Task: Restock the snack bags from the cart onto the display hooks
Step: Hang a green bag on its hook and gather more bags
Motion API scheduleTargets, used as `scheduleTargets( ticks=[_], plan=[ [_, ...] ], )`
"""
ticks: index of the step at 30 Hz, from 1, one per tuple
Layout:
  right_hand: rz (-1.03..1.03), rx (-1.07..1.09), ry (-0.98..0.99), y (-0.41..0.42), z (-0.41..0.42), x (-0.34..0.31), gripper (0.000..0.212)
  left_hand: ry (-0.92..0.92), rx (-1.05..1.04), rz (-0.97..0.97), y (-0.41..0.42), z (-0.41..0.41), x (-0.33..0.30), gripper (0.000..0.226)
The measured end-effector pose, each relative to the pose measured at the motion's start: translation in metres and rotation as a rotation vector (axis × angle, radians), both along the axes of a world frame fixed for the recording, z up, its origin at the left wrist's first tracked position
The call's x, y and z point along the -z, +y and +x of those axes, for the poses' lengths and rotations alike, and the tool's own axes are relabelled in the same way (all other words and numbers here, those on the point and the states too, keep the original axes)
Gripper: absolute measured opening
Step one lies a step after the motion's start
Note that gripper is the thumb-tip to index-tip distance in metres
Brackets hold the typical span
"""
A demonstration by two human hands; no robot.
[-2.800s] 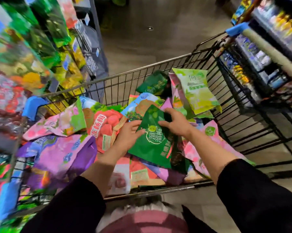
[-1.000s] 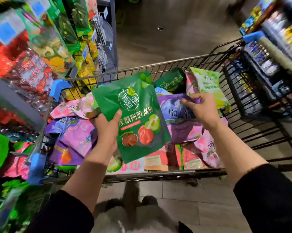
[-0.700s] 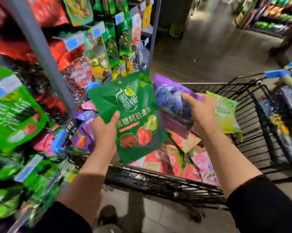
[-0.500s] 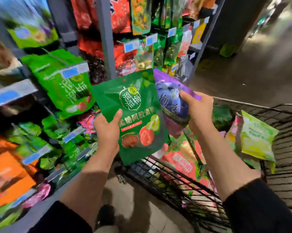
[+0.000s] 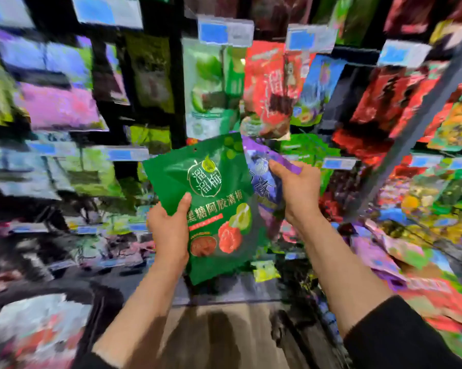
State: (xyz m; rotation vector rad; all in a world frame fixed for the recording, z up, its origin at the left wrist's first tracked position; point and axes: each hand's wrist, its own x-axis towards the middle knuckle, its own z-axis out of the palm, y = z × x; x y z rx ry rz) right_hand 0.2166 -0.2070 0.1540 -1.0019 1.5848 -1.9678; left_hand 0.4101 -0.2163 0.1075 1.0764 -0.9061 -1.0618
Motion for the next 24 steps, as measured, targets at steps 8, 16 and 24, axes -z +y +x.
scheduleTargets(
  ticks=[8,16,24],
  plan=[
    [-0.035,-0.293,0.146,-0.125,0.206,-0.039,0.042,-0.043,-0.347,-0.043,-0.053,0.201,-0.008,0.004],
    [-0.096,-0.274,0.229,-0.217,0.32,-0.087,0.041,-0.077,-0.496,-0.115,-0.085,0.305,-0.025,0.019],
    [-0.031,-0.217,0.14,-0.284,0.33,-0.113,0.027,-0.069,-0.518,-0.133,-0.124,0.306,-0.035,0.02]
  ],
)
